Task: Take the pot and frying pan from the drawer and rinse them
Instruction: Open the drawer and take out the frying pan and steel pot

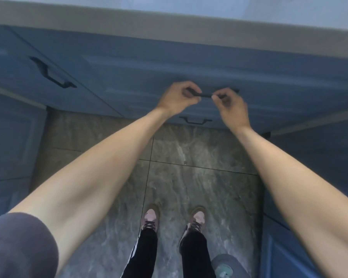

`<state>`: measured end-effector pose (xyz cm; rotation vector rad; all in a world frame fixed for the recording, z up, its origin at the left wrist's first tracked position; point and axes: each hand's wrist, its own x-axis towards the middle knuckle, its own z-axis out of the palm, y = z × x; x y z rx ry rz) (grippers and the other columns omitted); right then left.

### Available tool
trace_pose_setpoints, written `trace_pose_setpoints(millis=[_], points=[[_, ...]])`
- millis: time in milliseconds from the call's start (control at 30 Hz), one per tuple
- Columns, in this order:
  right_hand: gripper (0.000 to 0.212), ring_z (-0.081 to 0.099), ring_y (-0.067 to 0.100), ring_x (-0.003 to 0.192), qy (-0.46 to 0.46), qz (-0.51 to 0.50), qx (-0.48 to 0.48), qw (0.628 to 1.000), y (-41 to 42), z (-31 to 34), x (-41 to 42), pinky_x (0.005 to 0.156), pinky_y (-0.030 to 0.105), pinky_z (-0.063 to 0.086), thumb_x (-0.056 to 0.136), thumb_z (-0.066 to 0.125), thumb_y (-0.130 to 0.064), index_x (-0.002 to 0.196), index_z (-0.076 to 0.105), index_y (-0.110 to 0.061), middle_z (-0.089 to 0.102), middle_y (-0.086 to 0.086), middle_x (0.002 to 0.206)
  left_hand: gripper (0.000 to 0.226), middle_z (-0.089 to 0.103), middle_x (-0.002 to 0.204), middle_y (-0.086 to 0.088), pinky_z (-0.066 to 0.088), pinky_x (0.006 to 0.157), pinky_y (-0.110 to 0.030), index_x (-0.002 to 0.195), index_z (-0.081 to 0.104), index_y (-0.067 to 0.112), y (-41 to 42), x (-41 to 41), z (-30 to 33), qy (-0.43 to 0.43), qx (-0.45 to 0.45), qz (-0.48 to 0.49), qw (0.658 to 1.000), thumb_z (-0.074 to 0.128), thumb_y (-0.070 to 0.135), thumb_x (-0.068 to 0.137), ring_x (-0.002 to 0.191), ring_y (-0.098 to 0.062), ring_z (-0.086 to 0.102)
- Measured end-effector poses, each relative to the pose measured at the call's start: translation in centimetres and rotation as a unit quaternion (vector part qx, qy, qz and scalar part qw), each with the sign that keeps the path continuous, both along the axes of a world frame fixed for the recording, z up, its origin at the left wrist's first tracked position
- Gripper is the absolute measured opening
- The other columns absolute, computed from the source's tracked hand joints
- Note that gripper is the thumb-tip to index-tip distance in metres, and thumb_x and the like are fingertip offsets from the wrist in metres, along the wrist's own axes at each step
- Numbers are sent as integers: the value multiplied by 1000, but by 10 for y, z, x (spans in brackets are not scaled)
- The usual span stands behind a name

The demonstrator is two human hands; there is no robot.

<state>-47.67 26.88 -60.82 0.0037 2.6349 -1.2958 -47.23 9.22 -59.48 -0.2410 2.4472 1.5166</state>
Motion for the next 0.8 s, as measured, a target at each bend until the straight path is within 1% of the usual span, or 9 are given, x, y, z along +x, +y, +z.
trace_pose_setpoints(millis=[67, 133, 233, 333, 400, 500, 633, 700, 800], points=[[9, 56, 7, 74, 8, -20, -14, 1000, -3, -4, 3, 72, 21, 41, 87, 59, -30, 91, 64, -24, 63, -5, 82, 13, 72, 86, -4, 51, 81, -33, 76, 64, 32, 6, 2, -5, 12, -4, 27, 1000, 72, 23, 72, 73, -10, 62], [9, 56, 7, 74, 14, -29, -17, 999, -4, -6, 4, 73, 23, 41, 87, 59, -29, 91, 64, -24, 63, -6, 82, 11, 69, 81, 3, 50, 81, -29, 79, 67, 28, 11, 3, -8, 20, -16, 52, 998, 72, 20, 73, 71, -8, 61], [5, 54, 7, 74, 16, -39, -17, 999, -5, -4, 6, 72, 24, 41, 87, 58, -30, 89, 62, -28, 63, -5, 82, 11, 72, 82, 0, 49, 79, -26, 84, 70, 23, 13, 6, -8, 27, -23, 62, 997, 71, 19, 73, 73, -9, 62], [10, 55, 7, 75, 2, -39, 2, 999, -5, -2, 13, 72, 24, 41, 88, 58, -31, 92, 65, -25, 63, -5, 83, 8, 70, 78, 1, 48, 78, -25, 83, 71, 19, 16, 16, -3, 32, -12, 69, 997, 70, 18, 75, 70, -8, 59], [9, 55, 8, 74, -3, -48, 1, 999, -5, 0, 24, 72, 25, 41, 88, 58, -30, 92, 65, -25, 64, -5, 83, 6, 72, 81, 0, 48, 75, -25, 81, 71, 19, 17, 26, -1, 35, -7, 74, 997, 69, 17, 76, 69, -8, 59], [4, 57, 11, 76, -21, -59, 2, 998, -8, 7, 43, 73, 26, 42, 88, 59, -28, 90, 62, -28, 66, -2, 84, 5, 72, 80, 0, 47, 71, -24, 79, 71, 20, 20, 42, 4, 16, -2, 73, 997, 69, 16, 76, 69, -8, 59], [3, 62, 15, 78, -55, -54, 24, 997, -4, 18, 70, 77, 31, 46, 87, 59, -31, 86, 61, -29, 69, 2, 88, 5, 70, 78, 3, 48, 73, -26, 79, 71, 20, 21, 70, 10, -28, 22, 80, 996, 70, 16, 77, 70, -8, 60], [4, 63, 15, 81, -81, -56, 39, 994, 0, 22, 91, 79, 34, 48, 86, 59, -34, 83, 60, -31, 69, -1, 87, 5, 70, 78, 4, 49, 74, -26, 79, 72, 21, 20, 90, 11, -50, 33, 65, 996, 70, 17, 77, 71, -8, 60], [6, 62, 12, 87, -125, -62, 68, 988, 3, 26, 128, 77, 34, 47, 85, 57, -43, 81, 59, -39, 67, -11, 87, 8, 69, 77, 5, 49, 74, -27, 79, 71, 25, 21, 126, 9, -66, 53, 43, 995, 71, 17, 76, 69, -6, 59]])
